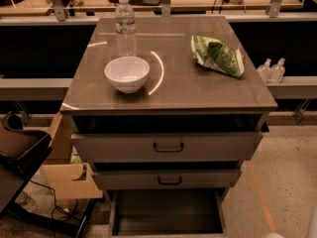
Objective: Close bottom drawer
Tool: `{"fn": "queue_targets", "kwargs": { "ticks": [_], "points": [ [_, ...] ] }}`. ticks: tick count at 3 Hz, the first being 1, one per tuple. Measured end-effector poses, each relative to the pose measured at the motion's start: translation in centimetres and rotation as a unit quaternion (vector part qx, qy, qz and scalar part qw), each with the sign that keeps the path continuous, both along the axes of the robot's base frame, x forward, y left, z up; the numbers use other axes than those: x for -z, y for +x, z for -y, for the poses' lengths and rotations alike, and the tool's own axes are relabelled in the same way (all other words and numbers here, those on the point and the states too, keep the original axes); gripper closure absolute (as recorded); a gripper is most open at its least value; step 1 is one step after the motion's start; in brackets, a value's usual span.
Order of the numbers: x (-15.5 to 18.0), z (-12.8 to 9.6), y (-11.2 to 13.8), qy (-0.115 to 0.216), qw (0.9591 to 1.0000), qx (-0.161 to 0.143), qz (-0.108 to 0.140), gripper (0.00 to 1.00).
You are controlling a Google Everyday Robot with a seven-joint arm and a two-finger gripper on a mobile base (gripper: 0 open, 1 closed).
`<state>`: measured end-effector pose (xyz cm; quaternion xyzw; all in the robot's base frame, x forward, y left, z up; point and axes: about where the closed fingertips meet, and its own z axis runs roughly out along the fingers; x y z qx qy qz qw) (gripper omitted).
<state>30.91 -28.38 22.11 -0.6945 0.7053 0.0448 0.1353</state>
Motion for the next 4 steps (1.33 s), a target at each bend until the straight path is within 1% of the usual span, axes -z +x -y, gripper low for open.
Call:
{"fn": "queue_targets", "kwargs": {
  "ticks": [1, 2, 3, 4],
  "points": [
    [1.7, -1.3, -0.8, 0.012, 0.9999, -0.001, -0.012, 1.0],
    [4.1, -2.6, -0.9, 0.012, 0.9995, -0.007, -0.028, 1.0],
    [6.2, -3.5, -0.2, 0.002, 0.9993, -0.011, -0.035, 1.0],
    [8.1, -5.1, 0.8, -0.003, 0.9993, -0.019, -0.032, 1.0]
  ]
}}
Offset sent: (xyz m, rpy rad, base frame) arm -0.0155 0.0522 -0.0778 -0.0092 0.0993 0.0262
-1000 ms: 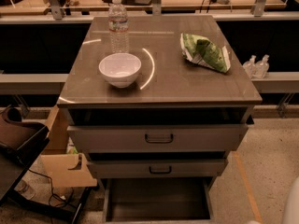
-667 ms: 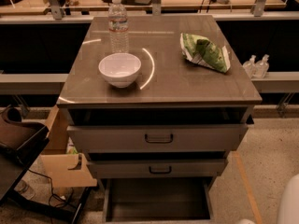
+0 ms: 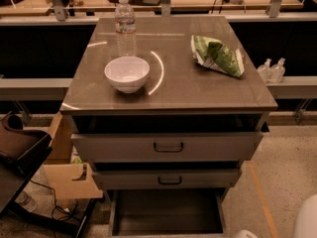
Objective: Close bottom drawer
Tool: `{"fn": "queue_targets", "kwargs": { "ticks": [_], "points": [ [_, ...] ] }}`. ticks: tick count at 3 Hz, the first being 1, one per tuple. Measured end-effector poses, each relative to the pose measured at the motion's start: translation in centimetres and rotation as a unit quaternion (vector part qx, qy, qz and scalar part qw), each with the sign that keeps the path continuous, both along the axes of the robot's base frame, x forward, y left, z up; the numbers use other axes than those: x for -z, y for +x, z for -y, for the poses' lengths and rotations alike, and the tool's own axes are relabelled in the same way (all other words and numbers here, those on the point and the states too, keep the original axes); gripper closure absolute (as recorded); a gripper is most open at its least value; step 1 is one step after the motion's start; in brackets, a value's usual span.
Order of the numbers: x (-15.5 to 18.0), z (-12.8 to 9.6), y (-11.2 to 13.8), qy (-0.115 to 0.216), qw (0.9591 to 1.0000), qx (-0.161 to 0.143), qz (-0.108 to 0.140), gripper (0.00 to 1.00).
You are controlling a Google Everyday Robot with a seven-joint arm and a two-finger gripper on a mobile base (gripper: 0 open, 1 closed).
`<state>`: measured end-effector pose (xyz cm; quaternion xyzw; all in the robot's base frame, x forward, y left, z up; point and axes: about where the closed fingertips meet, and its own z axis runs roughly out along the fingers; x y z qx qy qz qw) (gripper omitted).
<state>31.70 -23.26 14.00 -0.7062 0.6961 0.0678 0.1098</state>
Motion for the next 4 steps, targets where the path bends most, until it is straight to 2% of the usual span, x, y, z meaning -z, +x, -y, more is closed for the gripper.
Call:
{"fn": "queue_targets", "kwargs": {
  "ticks": [2, 4],
  "points": [
    [2.5, -3.2, 2.4, 0.003, 0.9997, -0.003, 0.026, 1.0],
    [2.7, -5.8, 6.4, -0.002, 0.9977, -0.014, 0.067, 1.0]
  ]
}}
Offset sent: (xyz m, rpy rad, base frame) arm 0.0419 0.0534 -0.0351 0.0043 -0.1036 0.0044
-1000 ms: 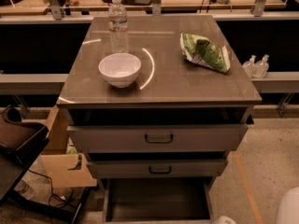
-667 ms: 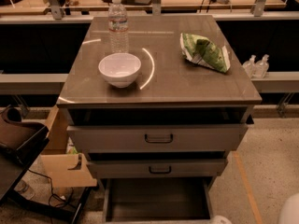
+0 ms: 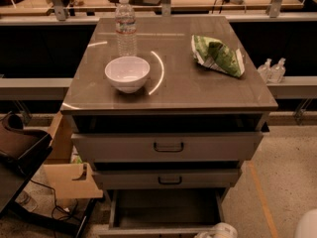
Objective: Close bottom drawer
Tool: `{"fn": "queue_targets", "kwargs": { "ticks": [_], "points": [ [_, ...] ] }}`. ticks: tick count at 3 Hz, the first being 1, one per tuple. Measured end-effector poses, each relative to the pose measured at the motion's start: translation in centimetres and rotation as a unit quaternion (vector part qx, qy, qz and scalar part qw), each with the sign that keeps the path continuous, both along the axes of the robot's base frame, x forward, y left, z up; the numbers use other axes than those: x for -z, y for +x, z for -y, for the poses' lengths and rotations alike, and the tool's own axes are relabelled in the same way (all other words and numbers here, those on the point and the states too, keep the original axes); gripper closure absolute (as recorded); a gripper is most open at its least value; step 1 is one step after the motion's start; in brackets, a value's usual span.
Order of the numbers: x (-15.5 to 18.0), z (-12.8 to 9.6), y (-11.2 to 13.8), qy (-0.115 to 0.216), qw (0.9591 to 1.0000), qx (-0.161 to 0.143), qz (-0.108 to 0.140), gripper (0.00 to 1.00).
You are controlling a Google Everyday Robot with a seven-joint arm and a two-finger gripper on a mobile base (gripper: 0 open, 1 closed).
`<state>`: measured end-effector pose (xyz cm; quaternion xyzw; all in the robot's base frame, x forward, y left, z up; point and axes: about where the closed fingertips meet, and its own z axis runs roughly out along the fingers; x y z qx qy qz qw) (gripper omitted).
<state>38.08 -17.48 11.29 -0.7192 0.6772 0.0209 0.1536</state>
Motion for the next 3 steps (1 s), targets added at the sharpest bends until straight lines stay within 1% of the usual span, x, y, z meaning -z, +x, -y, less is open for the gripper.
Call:
{"fn": "queue_targets", "kwargs": {
  "ticks": [1, 3],
  "points": [
    [-0.5, -1.3, 2.4, -0.003, 0.9997, -0.014, 0.021, 1.0],
    [-1.6, -3.9, 7.3, -0.002, 0.9973, -0.047, 0.057, 1.0]
  ]
}}
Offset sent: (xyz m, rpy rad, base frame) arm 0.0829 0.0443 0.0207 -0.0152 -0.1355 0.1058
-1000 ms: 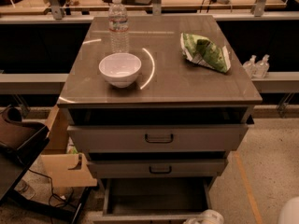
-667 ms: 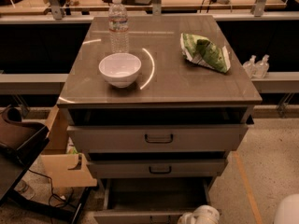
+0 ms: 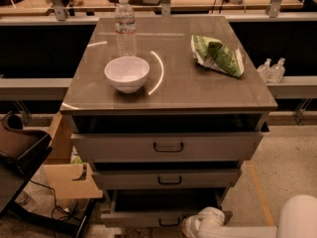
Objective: Close bottom drawer
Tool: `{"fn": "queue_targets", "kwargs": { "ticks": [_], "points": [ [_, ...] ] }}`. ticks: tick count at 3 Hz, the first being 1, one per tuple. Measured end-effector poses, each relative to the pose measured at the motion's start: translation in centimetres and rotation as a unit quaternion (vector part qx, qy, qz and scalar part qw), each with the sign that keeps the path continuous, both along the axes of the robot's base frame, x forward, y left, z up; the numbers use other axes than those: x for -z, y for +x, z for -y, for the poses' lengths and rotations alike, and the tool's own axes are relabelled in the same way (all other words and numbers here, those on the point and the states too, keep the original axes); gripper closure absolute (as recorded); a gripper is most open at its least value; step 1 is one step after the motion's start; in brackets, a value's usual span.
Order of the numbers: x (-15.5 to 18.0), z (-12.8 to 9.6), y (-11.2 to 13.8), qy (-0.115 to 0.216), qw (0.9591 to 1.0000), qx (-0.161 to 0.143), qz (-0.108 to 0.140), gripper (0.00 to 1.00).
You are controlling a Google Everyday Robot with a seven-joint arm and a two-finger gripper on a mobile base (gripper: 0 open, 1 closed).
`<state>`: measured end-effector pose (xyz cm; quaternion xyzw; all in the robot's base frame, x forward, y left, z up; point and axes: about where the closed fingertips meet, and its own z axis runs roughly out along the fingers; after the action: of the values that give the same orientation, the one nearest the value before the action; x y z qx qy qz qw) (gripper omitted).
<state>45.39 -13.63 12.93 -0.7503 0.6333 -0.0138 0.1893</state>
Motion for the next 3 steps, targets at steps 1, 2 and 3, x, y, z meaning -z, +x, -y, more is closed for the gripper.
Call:
{"fn": "queue_targets", "kwargs": {
  "ticks": [1, 2, 3],
  "points": [
    [-0.6, -1.3, 2.1, 0.003, 0.9998, -0.016, 0.012, 1.0],
    [-1.6, -2.6, 3.8, 0.005, 0.9992, -0.031, 0.025, 1.0],
    [-1.5, -2.6, 3.7, 0.005, 0.9992, -0.03, 0.025, 0.81]
  ]
}}
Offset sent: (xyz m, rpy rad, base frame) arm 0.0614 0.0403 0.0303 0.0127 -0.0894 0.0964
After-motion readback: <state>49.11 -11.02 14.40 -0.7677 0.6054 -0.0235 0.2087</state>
